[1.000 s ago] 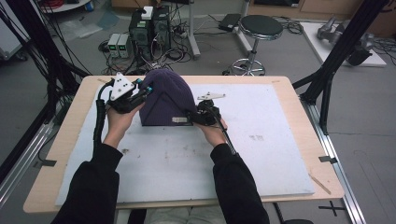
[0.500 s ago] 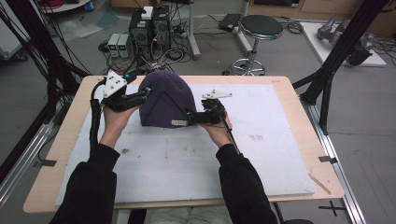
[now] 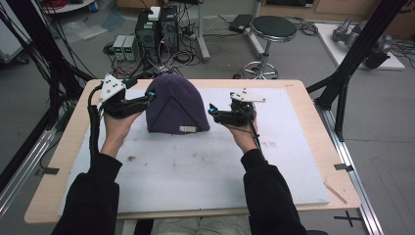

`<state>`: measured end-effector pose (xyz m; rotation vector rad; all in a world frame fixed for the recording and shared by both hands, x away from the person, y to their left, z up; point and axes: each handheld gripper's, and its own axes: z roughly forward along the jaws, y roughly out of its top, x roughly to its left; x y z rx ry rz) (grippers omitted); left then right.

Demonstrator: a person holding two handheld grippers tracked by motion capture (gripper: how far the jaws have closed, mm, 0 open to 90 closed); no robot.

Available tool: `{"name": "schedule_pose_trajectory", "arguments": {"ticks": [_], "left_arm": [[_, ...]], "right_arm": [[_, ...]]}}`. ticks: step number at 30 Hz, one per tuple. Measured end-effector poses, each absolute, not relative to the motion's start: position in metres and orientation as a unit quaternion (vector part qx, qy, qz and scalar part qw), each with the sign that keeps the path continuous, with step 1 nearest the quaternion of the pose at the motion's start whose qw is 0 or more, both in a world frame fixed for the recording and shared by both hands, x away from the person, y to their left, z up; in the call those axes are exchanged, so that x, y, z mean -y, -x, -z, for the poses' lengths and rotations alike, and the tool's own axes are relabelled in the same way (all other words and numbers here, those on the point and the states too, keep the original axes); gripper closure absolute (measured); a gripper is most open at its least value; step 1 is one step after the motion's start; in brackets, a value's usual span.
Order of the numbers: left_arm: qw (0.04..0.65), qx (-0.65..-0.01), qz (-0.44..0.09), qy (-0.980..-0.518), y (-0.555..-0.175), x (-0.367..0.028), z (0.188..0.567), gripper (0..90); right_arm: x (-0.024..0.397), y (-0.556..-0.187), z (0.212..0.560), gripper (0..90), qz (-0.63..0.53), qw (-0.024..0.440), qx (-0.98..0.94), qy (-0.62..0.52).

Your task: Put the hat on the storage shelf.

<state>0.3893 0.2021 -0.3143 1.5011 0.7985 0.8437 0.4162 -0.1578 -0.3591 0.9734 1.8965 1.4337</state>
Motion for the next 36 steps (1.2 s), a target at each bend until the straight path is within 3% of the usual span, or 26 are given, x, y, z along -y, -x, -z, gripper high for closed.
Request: {"name": "schedule_pose_trajectory", "arguments": {"ticks": [19,36], "left_arm": [[0.59,-0.325,-0.383,-0.632,-0.364,-0.206,0.308,20.9],[0.595,-0.326,-0.397,-0.618,-0.335,-0.221,0.308,18.7]], "right_arm": [[0.237,-0.374,0.326,10.6,-0.594,0.358,-0.616,-0.375],[0.294,-0.343,0.328,10.6,-0.596,0.394,-0.575,-0.399]]}}
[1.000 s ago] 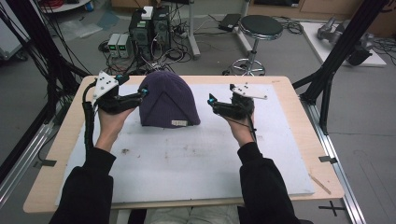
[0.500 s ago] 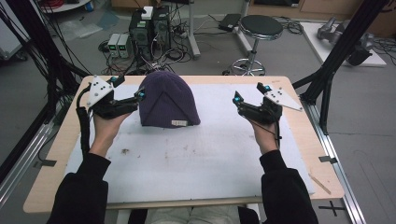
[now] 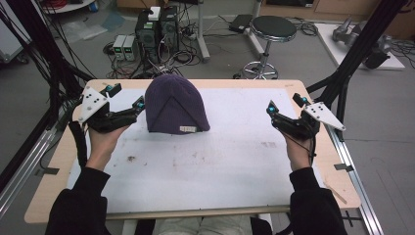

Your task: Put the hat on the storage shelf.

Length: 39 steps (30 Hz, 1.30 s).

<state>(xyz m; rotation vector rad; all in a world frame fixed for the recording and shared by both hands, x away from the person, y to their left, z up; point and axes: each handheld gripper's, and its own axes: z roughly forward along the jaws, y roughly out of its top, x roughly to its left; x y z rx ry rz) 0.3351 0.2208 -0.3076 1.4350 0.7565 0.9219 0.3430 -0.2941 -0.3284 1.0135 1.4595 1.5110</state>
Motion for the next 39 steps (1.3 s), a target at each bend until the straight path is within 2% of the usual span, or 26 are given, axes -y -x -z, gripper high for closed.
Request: {"name": "schedule_pose_trajectory", "arguments": {"ticks": [5,17,39], "left_arm": [[0.612,-0.334,-0.396,-0.597,-0.326,-0.229,0.314,18.6],[0.608,-0.349,-0.398,-0.592,-0.314,-0.242,0.332,17.6],[0.589,-0.4,-0.392,-0.583,-0.297,-0.251,0.387,17.2]], "right_arm": [[0.299,-0.336,0.335,10.6,-0.595,0.398,-0.575,-0.398],[0.309,-0.327,0.348,10.7,-0.591,0.406,-0.564,-0.41],[0.317,-0.315,0.395,10.6,-0.561,0.398,-0.575,-0.444]]}}
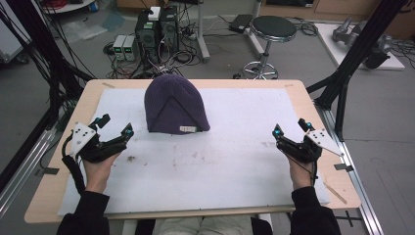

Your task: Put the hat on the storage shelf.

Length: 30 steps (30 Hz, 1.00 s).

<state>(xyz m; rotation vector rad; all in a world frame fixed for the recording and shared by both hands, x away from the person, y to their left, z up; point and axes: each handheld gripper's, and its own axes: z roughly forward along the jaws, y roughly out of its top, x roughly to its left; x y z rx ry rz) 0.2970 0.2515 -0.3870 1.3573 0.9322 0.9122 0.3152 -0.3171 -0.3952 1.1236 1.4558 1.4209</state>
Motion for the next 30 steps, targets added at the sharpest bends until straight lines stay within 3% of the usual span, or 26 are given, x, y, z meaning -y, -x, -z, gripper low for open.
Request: {"name": "schedule_pose_trajectory", "arguments": {"ticks": [15,30], "left_arm": [[0.575,-0.454,-0.4,-0.551,-0.281,-0.273,0.426,18.4],[0.555,-0.459,-0.4,-0.567,-0.272,-0.269,0.443,18.7]], "right_arm": [[0.31,-0.308,0.427,10.6,-0.518,0.408,-0.596,-0.458],[0.308,-0.305,0.437,10.6,-0.522,0.4,-0.597,-0.459]]}}
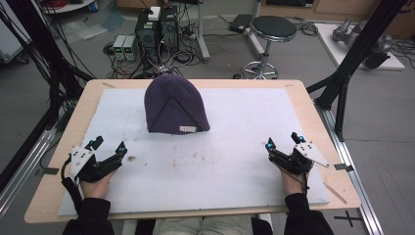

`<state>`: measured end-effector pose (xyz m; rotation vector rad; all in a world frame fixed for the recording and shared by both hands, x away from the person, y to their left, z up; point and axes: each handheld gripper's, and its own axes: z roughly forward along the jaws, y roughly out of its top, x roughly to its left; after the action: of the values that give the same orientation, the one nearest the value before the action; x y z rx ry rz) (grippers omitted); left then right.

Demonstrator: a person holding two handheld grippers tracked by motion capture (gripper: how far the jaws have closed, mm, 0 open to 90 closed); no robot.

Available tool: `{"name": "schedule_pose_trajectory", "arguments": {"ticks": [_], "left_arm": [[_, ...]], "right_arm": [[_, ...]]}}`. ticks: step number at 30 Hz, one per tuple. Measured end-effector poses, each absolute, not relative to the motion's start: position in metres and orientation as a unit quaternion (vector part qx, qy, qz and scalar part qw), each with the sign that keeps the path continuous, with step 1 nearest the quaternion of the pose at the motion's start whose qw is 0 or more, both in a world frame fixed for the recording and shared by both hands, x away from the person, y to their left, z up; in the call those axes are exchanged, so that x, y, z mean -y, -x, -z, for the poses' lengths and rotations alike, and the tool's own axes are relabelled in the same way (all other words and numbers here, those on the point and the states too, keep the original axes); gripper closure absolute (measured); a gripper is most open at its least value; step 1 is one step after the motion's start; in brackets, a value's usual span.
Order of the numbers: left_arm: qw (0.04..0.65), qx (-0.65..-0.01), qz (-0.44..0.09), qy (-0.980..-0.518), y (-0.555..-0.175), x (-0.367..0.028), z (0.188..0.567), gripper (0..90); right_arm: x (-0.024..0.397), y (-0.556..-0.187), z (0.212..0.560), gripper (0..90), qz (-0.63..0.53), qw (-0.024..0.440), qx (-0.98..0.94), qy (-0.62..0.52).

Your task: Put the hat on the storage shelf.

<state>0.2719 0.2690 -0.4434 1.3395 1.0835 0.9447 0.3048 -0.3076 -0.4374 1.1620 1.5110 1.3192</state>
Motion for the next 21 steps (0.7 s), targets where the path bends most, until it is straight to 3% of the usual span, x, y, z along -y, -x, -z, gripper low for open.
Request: {"name": "schedule_pose_trajectory", "arguments": {"ticks": [21], "left_arm": [[0.549,-0.457,-0.408,-0.568,-0.2703,-0.2694,0.4424,19.0]], "right_arm": [[0.3118,-0.3052,0.4373,10.7,-0.525,0.389,-0.593,-0.47]]}}
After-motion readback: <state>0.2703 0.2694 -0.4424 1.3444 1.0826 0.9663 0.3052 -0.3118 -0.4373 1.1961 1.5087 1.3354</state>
